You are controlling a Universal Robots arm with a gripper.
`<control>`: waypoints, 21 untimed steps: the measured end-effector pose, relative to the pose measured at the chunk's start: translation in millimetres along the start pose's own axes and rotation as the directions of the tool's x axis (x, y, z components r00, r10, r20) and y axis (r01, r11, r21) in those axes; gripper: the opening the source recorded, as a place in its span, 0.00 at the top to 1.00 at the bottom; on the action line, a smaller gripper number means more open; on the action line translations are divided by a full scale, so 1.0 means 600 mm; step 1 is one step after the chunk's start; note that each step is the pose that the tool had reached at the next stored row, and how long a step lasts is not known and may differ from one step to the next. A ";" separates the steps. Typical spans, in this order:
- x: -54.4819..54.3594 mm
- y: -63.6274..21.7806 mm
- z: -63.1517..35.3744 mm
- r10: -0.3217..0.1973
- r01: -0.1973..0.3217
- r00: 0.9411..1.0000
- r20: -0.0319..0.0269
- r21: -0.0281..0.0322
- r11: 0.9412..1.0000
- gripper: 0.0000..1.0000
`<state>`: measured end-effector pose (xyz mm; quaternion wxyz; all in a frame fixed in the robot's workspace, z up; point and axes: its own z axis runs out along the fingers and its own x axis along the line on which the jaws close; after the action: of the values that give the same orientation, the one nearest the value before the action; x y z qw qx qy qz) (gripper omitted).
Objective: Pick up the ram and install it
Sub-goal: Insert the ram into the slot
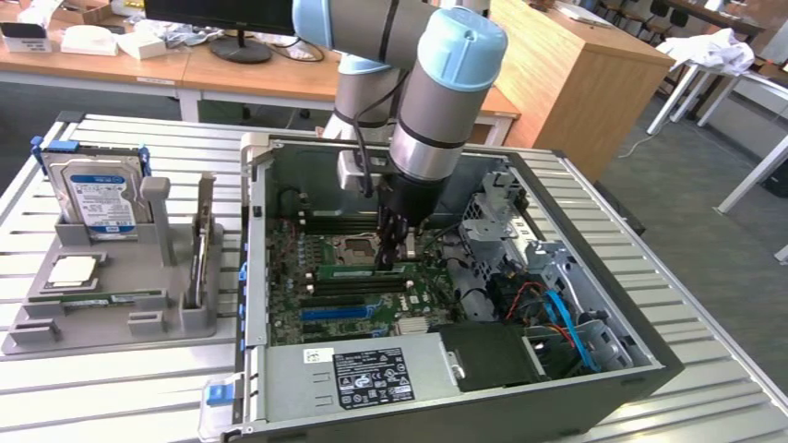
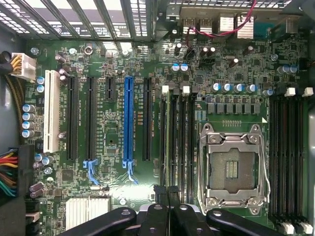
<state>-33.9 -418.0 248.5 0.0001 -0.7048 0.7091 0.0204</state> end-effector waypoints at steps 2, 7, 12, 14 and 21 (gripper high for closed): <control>0.000 0.000 0.000 0.000 0.000 1.000 0.000 0.000 1.000 0.89; 0.001 0.000 0.002 0.000 0.000 1.000 0.000 0.000 1.000 0.89; 0.002 0.000 0.006 0.000 0.000 1.000 0.000 0.000 1.000 0.89; 0.002 0.000 0.009 0.000 0.000 1.000 0.000 0.000 1.000 0.89; 0.002 -0.001 0.015 0.000 0.000 1.000 0.000 0.000 1.000 0.89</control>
<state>-33.9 -418.8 239.2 0.0003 -0.7048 0.7091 0.0205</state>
